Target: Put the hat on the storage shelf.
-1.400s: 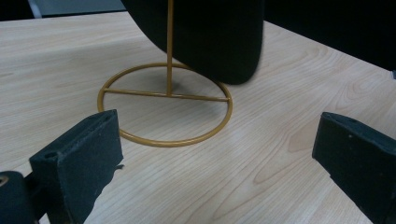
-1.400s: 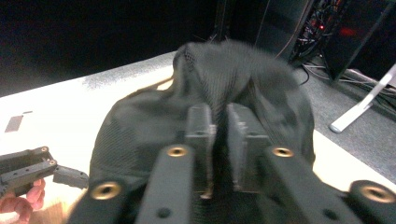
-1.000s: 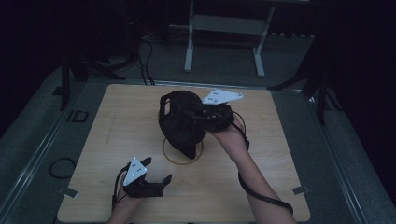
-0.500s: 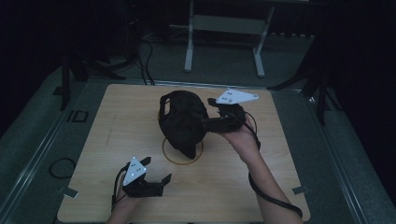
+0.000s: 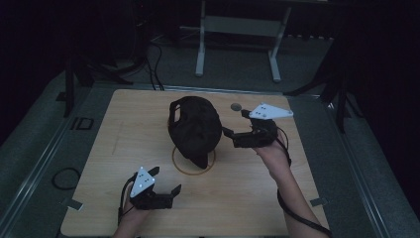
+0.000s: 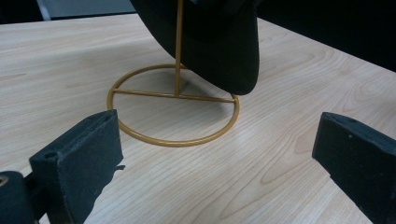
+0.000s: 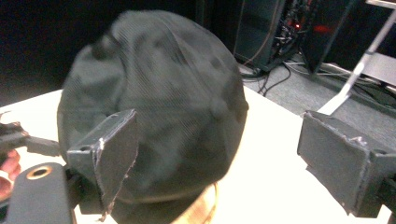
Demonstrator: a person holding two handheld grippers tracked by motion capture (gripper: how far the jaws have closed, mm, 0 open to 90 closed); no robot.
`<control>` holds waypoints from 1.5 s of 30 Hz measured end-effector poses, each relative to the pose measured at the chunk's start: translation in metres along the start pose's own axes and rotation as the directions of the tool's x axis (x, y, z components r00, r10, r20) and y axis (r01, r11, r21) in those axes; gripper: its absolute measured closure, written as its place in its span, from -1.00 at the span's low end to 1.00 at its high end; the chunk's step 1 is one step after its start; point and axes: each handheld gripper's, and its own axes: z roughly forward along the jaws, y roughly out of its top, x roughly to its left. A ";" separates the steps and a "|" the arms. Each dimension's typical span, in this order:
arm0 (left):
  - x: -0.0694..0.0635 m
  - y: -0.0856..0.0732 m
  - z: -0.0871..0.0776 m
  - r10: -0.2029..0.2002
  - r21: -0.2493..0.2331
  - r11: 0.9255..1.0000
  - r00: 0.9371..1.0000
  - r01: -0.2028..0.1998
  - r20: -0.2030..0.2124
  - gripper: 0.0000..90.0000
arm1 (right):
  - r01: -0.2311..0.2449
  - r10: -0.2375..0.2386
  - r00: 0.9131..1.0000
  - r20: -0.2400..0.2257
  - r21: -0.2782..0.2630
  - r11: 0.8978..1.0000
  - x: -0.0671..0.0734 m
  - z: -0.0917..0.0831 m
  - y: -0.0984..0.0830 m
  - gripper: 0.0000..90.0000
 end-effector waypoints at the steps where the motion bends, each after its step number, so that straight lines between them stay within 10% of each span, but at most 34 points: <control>1: 0.000 0.000 0.000 -0.003 -0.001 1.000 1.000 0.003 0.000 -0.95 | -0.005 0.005 1.000 0.005 -0.002 1.000 -0.002 -0.001 -0.004 -0.73; 45: 0.008 -0.006 -0.003 0.002 0.025 1.000 0.999 -0.001 -0.039 -0.95 | -0.160 0.144 0.977 0.158 0.095 0.983 -0.054 -0.046 -0.170 -0.71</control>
